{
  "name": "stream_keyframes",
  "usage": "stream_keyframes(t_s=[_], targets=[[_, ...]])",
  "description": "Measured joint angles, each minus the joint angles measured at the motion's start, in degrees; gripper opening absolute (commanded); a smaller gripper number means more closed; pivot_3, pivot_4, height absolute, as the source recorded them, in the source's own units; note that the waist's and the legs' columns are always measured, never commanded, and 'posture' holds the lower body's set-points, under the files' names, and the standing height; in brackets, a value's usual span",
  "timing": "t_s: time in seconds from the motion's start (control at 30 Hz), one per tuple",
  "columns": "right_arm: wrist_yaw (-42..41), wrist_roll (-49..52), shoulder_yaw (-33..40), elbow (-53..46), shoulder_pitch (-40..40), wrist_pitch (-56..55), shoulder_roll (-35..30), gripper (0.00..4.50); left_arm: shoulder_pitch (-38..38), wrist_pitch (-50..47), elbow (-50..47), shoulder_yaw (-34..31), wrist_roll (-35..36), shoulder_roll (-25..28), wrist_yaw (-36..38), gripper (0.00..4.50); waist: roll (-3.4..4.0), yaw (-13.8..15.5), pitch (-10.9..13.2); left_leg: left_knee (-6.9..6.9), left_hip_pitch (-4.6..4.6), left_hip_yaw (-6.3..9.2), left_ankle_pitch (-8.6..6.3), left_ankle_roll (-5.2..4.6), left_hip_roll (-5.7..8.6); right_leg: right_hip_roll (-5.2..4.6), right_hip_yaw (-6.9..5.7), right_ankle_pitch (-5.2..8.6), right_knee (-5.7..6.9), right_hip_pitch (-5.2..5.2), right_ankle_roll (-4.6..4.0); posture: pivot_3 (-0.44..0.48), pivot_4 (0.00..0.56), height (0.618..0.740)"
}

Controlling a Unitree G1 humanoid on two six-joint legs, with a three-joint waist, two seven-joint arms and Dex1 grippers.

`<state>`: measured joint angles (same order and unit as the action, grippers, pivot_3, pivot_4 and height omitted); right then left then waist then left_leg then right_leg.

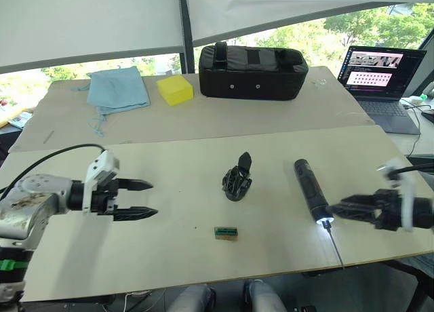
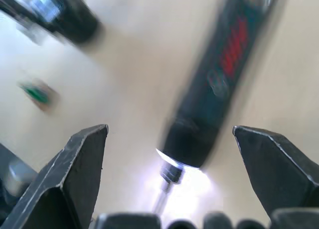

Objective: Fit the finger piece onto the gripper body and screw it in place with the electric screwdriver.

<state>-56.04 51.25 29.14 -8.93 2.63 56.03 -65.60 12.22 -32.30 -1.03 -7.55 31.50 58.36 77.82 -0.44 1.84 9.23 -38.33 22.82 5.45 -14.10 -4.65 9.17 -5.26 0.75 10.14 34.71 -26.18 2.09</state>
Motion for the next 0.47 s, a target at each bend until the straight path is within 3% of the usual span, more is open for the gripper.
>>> stream_keyframes(t_s=[0.03,0.2,0.3,0.47], targets=[[-2.88,-2.87,6.19,0.29,4.77,-3.96,0.89,4.46,-2.32,0.33,2.48,-1.26,-0.69,1.28,0.46,4.50,0.00,0.22,0.00,0.00,-0.08,-0.01,-0.04,-0.06,-0.01,0.05,-0.02,0.00,-0.01,0.07,0.00,0.000,0.150,0.740],[-10.31,-17.06,14.50,9.30,15.20,-25.18,2.85,4.46,-3.26,4.07,7.65,-3.03,-3.25,1.78,-0.61,4.50,0.01,1.17,0.01,0.00,-0.49,-0.09,-0.18,-0.23,0.04,-0.02,-0.12,0.05,-0.09,0.30,0.09,0.000,0.150,0.740],[-14.41,-21.35,15.33,13.81,16.24,-34.65,3.13,4.46,-0.66,6.51,9.69,-2.94,-4.68,1.24,-1.54,4.50,0.01,0.70,0.02,0.00,-0.61,-0.09,-0.30,-0.41,0.04,-0.02,-0.12,0.04,-0.03,0.39,0.09,0.000,0.150,0.740],[-17.75,-23.00,16.14,15.32,15.98,-39.18,3.13,4.46,2.71,10.06,12.67,-2.27,-6.23,-1.09,-1.66,4.50,0.06,-0.28,-0.01,0.09,-0.60,-0.13,0.00,0.10,-0.03,-0.03,0.05,0.09,0.17,0.45,-0.02,0.000,0.150,0.740]])
